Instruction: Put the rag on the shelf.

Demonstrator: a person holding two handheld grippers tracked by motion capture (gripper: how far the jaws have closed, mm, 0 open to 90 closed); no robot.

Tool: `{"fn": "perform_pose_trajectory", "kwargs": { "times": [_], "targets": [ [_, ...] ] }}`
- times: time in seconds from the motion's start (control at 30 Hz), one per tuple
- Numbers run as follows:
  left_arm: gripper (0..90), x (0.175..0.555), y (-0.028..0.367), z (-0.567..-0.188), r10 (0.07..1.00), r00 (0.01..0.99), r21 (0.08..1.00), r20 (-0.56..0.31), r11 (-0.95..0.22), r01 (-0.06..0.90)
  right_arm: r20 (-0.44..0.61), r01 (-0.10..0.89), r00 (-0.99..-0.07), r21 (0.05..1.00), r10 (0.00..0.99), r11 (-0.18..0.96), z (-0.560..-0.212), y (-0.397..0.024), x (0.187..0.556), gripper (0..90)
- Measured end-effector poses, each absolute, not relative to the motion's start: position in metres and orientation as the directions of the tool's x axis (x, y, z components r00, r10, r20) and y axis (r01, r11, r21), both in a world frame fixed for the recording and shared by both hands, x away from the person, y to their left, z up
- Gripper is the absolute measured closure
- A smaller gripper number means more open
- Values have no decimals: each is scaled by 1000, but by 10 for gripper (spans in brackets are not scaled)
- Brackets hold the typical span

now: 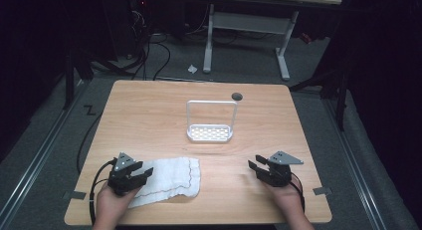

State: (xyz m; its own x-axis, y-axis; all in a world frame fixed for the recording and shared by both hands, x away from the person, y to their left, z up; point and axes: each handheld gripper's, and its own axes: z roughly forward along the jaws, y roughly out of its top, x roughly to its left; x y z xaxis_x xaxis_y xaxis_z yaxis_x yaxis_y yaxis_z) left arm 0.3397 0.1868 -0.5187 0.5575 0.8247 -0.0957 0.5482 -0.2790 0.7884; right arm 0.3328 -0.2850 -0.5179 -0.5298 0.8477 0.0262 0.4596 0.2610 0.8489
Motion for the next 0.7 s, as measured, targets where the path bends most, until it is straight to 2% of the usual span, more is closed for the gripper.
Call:
{"fn": "perform_pose_trajectory", "kwargs": {
  "times": [0.13, 0.37, 0.4, 0.43, 0.47, 0.53, 0.57, 0.6, 0.7],
  "targets": [
    [488, 339, 180, -518, 809, 585, 800, -61, -311, 513, 28, 464, -529, 846, 848, 261, -519, -285, 333, 590],
    [479, 341, 181, -521, 796, 600, 797, -77, -312, 516, 29, 463, -525, 849, 850, 257, -517, -278, 333, 587],
    [502, 341, 182, -519, 797, 598, 799, -80, -307, 516, 25, 450, -553, 850, 833, 273, -515, -266, 331, 603],
    [573, 341, 184, -518, 796, 600, 799, -84, -306, 518, 29, 449, -575, 847, 818, 285, -514, -258, 330, 633],
    [573, 341, 188, -516, 789, 607, 801, -93, -303, 517, 29, 449, -575, 847, 818, 285, -514, -258, 330, 633],
    [697, 340, 197, -511, 798, 594, 794, -104, -292, 532, 27, 440, -636, 834, 772, 333, -514, -239, 326, 768],
    [828, 341, 203, -508, 800, 588, 789, -115, -286, 544, 28, 431, -691, 818, 722, 380, -514, -217, 322, 886],
    [882, 341, 210, -506, 803, 584, 784, -121, -284, 553, 37, 425, -716, 816, 697, 393, -514, -206, 320, 900],
    [900, 342, 231, -506, 815, 561, 751, -144, -280, 599, 52, 412, -779, 794, 625, 448, -514, -166, 314, 900]
  ]
}}
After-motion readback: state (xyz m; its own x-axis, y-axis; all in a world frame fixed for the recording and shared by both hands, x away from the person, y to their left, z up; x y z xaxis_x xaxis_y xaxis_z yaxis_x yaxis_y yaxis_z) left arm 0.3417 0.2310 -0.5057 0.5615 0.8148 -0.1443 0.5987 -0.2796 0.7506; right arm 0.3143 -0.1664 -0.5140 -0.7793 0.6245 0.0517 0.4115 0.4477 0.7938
